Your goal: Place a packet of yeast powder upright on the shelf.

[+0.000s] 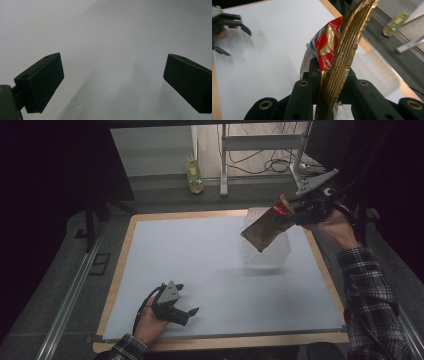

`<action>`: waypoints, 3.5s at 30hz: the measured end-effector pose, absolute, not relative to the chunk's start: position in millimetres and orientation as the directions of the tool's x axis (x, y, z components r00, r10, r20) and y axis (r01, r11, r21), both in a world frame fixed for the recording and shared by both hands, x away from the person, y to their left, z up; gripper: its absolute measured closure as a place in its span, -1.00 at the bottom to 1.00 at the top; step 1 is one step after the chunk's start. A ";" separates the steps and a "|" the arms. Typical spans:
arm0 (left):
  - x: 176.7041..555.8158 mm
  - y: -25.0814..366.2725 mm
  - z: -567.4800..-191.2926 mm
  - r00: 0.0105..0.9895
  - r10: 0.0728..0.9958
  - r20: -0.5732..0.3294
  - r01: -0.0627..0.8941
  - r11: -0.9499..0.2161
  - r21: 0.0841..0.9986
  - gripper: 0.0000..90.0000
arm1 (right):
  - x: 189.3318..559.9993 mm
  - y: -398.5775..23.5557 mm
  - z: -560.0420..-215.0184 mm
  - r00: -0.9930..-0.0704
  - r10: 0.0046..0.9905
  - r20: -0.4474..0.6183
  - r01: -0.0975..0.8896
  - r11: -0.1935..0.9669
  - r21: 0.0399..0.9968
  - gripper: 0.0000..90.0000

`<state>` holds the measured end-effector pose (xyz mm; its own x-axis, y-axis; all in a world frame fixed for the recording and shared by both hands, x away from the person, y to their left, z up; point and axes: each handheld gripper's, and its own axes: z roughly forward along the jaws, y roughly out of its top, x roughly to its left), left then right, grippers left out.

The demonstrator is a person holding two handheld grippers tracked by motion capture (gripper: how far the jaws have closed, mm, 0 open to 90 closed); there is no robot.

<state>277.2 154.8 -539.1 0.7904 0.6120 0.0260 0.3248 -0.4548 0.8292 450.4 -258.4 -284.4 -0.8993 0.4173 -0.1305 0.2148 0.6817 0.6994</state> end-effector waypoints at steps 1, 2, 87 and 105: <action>276.9 154.7 -539.0 0.790 0.612 0.026 0.323 -0.453 0.831 -0.93 | 452.5 -260.7 -284.4 -0.897 0.422 -0.134 0.219 0.684 0.696 0.70; 276.8 154.7 -538.8 0.792 0.610 0.028 0.320 -0.454 0.832 -0.93 | 454.3 -263.0 -284.5 -0.895 0.424 -0.138 0.219 0.687 0.693 0.70; 273.8 151.2 -540.3 0.804 0.590 0.074 0.297 -0.506 0.810 -0.92 | 485.9 -256.4 -363.9 -0.963 0.233 -0.137 0.129 0.842 0.524 0.77; 273.6 151.7 -537.4 0.796 0.604 0.040 0.325 -0.483 0.813 -0.91 | 477.0 -251.3 -370.1 -0.949 0.297 -0.106 0.170 0.766 0.620 0.07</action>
<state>273.6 151.7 -537.4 0.7962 0.6037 0.0398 0.3254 -0.4828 0.8130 477.0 -251.3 -370.1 -0.9488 0.2973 -0.1065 0.1704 0.7659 0.6200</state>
